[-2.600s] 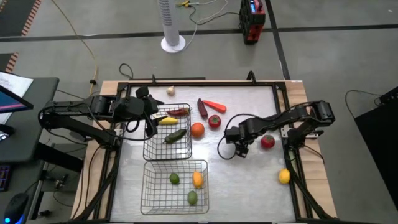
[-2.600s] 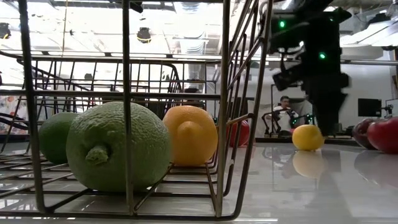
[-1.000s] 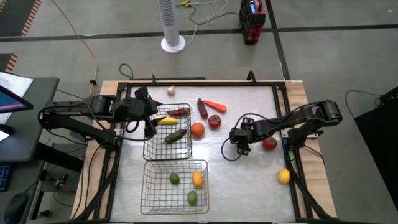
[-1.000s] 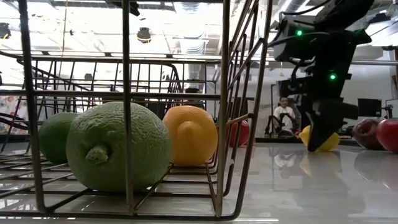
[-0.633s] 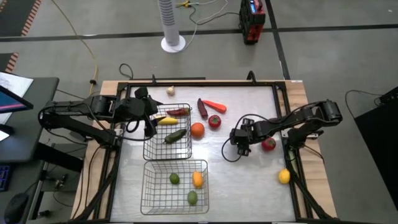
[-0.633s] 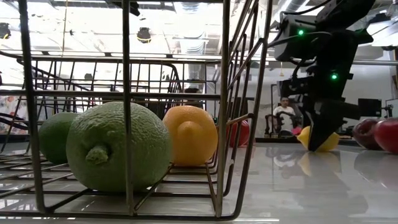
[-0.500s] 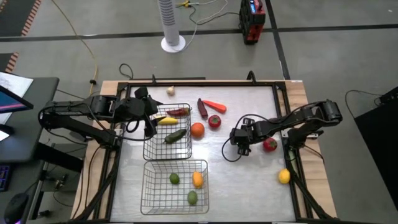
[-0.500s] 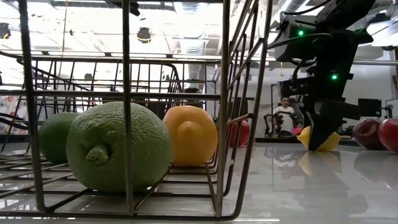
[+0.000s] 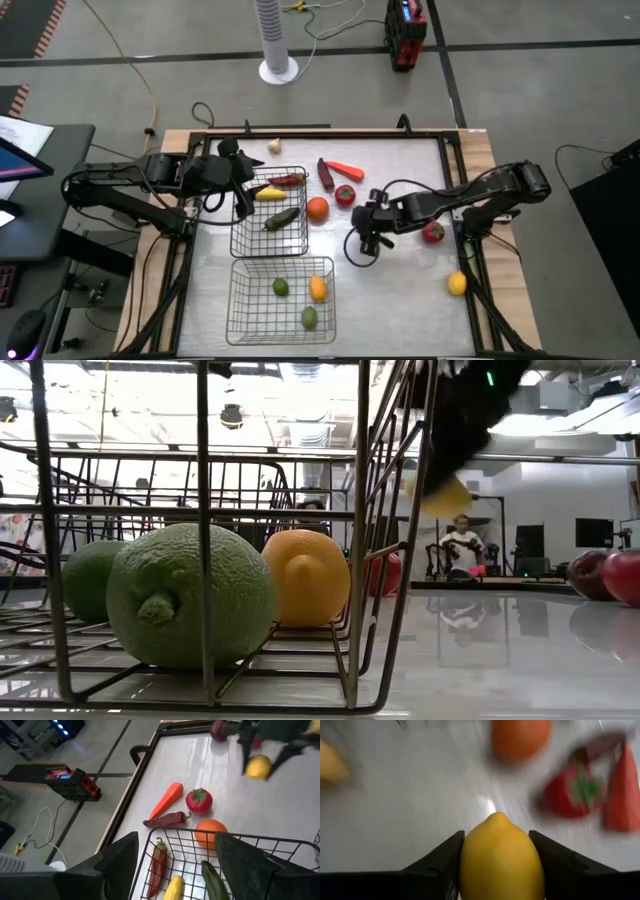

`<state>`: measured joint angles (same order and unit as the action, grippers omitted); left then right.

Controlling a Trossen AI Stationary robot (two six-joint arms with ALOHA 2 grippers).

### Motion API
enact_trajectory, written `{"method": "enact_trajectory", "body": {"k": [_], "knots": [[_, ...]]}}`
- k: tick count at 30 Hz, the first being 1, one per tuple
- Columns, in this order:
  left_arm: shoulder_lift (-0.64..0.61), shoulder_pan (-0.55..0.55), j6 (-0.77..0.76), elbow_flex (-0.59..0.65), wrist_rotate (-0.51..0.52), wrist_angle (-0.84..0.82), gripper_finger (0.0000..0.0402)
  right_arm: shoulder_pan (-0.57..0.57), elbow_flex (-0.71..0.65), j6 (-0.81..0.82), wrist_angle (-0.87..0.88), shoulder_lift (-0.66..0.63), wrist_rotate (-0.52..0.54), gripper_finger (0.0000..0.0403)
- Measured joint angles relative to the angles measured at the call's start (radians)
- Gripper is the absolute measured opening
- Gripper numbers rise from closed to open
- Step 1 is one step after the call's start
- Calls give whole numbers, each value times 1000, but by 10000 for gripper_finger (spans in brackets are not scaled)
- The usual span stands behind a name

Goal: Sort produce into baskets
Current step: Put the top yellow lemon into the gold wire basket

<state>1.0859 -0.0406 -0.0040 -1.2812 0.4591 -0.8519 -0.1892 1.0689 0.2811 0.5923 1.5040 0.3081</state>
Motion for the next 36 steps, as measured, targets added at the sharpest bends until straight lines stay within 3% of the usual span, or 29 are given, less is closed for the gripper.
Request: {"method": "enact_trajectory", "body": {"k": [5, 12, 20, 30, 36], "knots": [[0, 0, 6, 0, 0, 17, 249, -67, 81, 1, -167, 0, -34, 234], [0, 0, 19, 0, 0, 69, 249, -133, 91, -23, -448, 7, -93, 234], [0, 1, 46, 0, 20, 148, 249, -180, 103, -61, -692, 102, -134, 234], [0, 1, 46, 0, 20, 153, 249, -199, 250, -73, -691, 294, -209, 235], [0, 1, 46, 0, 20, 147, 249, -194, 298, -79, -573, 329, -216, 254]]}}
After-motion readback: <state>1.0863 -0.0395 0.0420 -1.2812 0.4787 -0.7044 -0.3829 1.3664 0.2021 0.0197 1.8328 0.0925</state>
